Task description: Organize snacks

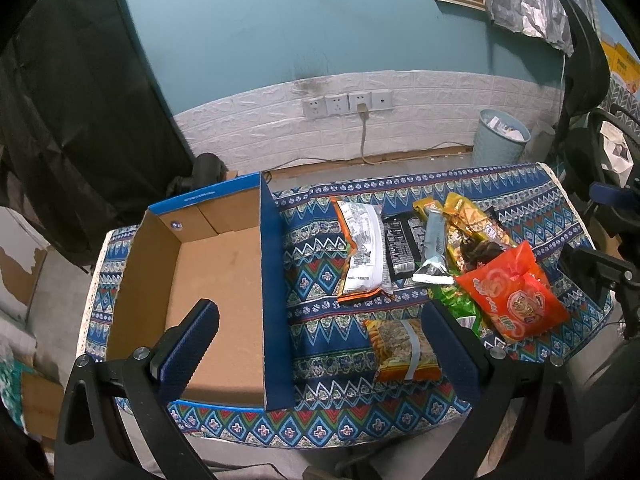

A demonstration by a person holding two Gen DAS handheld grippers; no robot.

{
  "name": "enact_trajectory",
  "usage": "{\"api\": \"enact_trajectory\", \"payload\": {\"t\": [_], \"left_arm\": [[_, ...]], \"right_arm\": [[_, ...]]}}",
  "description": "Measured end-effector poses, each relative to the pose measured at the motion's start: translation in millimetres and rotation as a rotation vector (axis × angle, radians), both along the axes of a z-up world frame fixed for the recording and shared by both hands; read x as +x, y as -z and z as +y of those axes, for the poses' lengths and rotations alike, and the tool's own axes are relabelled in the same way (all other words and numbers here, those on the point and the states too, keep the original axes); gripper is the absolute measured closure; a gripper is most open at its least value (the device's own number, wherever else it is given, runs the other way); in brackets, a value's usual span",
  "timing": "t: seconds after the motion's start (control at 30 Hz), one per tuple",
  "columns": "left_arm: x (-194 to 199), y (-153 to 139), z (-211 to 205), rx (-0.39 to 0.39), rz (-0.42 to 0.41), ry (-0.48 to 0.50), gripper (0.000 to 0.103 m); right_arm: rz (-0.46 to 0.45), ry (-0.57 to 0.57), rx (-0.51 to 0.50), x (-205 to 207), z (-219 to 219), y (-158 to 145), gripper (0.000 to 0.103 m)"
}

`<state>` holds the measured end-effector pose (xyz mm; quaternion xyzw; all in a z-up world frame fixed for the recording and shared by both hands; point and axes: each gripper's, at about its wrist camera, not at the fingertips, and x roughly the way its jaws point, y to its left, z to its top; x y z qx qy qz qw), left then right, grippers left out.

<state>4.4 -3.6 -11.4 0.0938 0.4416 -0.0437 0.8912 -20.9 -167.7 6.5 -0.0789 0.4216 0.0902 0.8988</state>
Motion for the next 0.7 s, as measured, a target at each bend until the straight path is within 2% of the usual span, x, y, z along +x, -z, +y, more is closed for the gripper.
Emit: {"api": "enact_trajectory", "payload": {"t": [0.7], "left_arm": [[-3.1,-1.8,-3.8,0.034,-0.023,0.015,0.001]], "right_arm": [[0.019,0.009,0.009,2.9,-1.0,1.0,0.010]]}}
